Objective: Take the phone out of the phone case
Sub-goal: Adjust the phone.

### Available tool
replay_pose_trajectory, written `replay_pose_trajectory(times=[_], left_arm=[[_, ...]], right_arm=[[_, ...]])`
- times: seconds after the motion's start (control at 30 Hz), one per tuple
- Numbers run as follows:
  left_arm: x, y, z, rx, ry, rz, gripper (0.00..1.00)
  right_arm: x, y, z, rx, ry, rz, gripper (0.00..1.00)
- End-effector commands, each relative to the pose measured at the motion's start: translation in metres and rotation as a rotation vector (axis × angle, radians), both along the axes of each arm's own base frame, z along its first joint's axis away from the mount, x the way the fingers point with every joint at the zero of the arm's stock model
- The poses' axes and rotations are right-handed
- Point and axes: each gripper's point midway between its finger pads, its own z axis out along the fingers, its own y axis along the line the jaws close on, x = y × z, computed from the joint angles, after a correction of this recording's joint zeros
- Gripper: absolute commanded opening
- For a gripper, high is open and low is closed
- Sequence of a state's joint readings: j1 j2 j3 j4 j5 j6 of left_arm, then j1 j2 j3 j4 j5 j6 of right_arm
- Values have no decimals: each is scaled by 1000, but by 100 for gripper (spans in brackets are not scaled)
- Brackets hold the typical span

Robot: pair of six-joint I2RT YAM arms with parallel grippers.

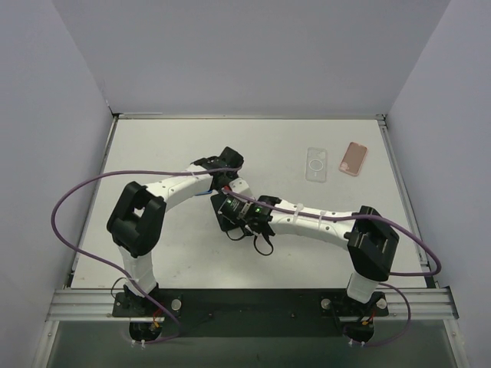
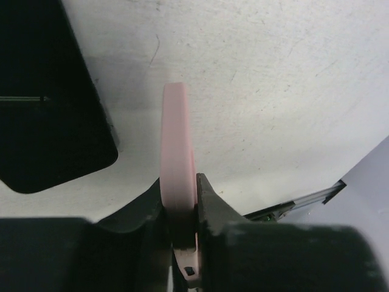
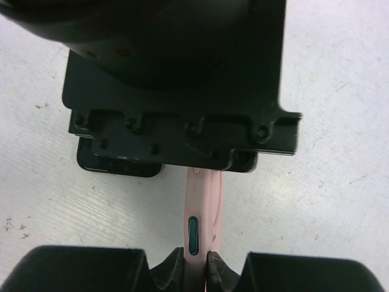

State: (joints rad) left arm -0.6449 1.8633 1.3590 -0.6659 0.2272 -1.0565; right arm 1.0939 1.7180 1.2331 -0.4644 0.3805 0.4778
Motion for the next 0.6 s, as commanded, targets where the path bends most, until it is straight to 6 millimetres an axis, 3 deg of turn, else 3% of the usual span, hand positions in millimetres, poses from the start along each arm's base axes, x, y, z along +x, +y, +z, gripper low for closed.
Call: replay_pose_trajectory(times=[0.0, 0.03, 0.07, 0.1, 0.2, 0.23, 0.27, 0.43, 0.53, 0.57], left_arm=[[-2, -33, 30, -227, -36, -134, 36], [0, -35, 32, -244, -50, -136, 47], [-1, -35, 35, -258, -62, -141, 50], [-1, -35, 38, -271, -71, -144, 60], [4, -34, 54, -300, -128, -152, 67], [5, -32, 56, -300, -140, -161, 88], [5, -31, 65, -308, -160, -163, 88], [14, -11, 79, -378, -232, -127, 88], [19, -4, 97, -481, -302, -105, 88], [25, 3, 107, -503, -339, -78, 88]], right_arm=[[3, -3, 7, 84, 36, -56, 0], [1, -2, 7, 110, 57, -56, 0], [2, -4, 10, 146, 61, -69, 0], [6, -9, 11, 164, 66, -90, 0], [13, -19, 19, 262, 93, -134, 0], [14, -21, 20, 286, 103, -143, 0], [15, -19, 31, 348, 108, -137, 0], [27, -40, 43, 516, 149, -219, 0], [28, -37, 58, 673, 188, -227, 0], [39, -41, 70, 737, 162, -242, 0]])
